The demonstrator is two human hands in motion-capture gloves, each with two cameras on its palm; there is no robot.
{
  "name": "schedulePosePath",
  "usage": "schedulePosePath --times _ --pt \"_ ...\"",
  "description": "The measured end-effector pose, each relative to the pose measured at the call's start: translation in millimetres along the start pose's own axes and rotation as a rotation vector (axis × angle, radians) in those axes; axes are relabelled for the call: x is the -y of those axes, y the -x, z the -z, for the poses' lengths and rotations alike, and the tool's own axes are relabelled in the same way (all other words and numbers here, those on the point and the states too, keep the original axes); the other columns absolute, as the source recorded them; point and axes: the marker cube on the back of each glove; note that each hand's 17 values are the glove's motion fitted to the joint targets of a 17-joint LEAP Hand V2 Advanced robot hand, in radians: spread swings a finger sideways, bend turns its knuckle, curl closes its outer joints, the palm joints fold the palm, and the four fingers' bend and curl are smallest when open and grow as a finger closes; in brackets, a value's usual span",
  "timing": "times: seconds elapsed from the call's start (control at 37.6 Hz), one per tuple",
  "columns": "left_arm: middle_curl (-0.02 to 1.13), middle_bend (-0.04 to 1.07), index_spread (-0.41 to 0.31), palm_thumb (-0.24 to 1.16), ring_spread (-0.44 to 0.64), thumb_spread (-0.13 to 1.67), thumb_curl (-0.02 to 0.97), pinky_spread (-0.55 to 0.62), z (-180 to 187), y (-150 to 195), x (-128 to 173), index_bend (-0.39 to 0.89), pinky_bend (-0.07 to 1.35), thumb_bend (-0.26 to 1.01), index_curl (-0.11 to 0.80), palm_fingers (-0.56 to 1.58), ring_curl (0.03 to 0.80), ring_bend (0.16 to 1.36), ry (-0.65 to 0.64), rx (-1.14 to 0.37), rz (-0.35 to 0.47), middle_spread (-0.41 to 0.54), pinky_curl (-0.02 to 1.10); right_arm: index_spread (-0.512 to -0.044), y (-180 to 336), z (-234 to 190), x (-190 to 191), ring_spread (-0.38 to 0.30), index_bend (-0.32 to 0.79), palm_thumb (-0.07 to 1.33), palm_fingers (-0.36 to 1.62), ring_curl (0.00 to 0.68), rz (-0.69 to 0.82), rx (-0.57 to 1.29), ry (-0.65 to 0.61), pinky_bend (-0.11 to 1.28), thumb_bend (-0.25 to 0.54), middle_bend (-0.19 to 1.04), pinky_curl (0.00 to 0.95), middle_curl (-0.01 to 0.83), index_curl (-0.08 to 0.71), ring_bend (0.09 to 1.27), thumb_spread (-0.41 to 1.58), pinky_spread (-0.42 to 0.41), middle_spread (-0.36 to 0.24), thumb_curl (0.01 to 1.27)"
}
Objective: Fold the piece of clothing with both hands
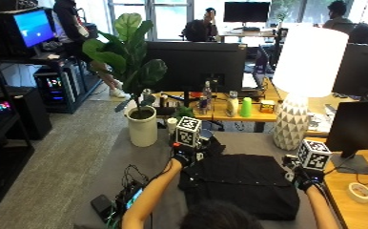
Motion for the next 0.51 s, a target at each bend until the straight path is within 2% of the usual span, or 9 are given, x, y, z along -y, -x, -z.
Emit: schedulePosePath --times 0.03,0.11,0.21,0.35,0.51 --pt "0.06 0.21 -0.075 0.2 -0.03 0.45 0.029 0.05 0 1 0 0.28 0.24 0.13 0.088 0.66 0.098 0.46 0.002 -0.003 0.002 -0.03 0.06 -0.164 1 0 0 0.02 0.14 0.49 0.52 0.073 -0.001 0.0 0.001 0.39 0.338 0.24 0.087 0.066 0.035 0.38 0.41 0.092 -0.016 0.09" --pt "0.13 0.2 -0.096 0.22 -0.04 0.68 0.046 0.06 -1 5 0 0.27 0.24 0.15 0.137 0.64 0.168 0.48 0.013 -0.019 0.01 -0.041 0.12 -0.221 5 2 -3 0.027 0.13 0.55 0.49 0.136 0.0 -0.005 0.003 0.42 0.381 0.25 0.15 0.11 0.086 0.41 0.62 0.125 -0.022 0.12" --pt "0.18 0.19 -0.116 0.24 -0.05 0.89 0.068 0.08 -2 12 -4 0.26 0.23 0.15 0.185 0.62 0.217 0.5 0.022 -0.043 0.025 -0.05 0.16 -0.267 11 5 -9 0.034 0.12 0.59 0.47 0.182 0.014 -0.02 -0.007 0.42 0.398 0.27 0.194 0.161 0.12 0.42 0.83 0.152 -0.027 0.15" --pt "0.21 0.17 -0.129 0.24 -0.06 1.06 0.091 0.07 -1 14 -12 0.23 0.23 0.14 0.228 0.63 0.245 0.49 0.028 -0.052 0.016 -0.062 0.2 -0.297 15 8 -12 0.038 0.13 0.61 0.46 0.211 0.037 -0.014 -0.002 0.42 0.395 0.29 0.223 0.206 0.144 0.43 1.0 0.172 -0.025 0.18" --pt "0.23 0.16 -0.137 0.25 -0.06 1.17 0.115 0.07 -3 11 -20 0.21 0.22 0.12 0.271 0.63 0.266 0.49 0.037 -0.053 -0.008 -0.069 0.23 -0.315 24 8 -15 0.041 0.13 0.62 0.46 0.237 0.072 -0.02 0.02 0.42 0.374 0.29 0.247 0.243 0.167 0.44 1.12 0.184 -0.025 0.21"
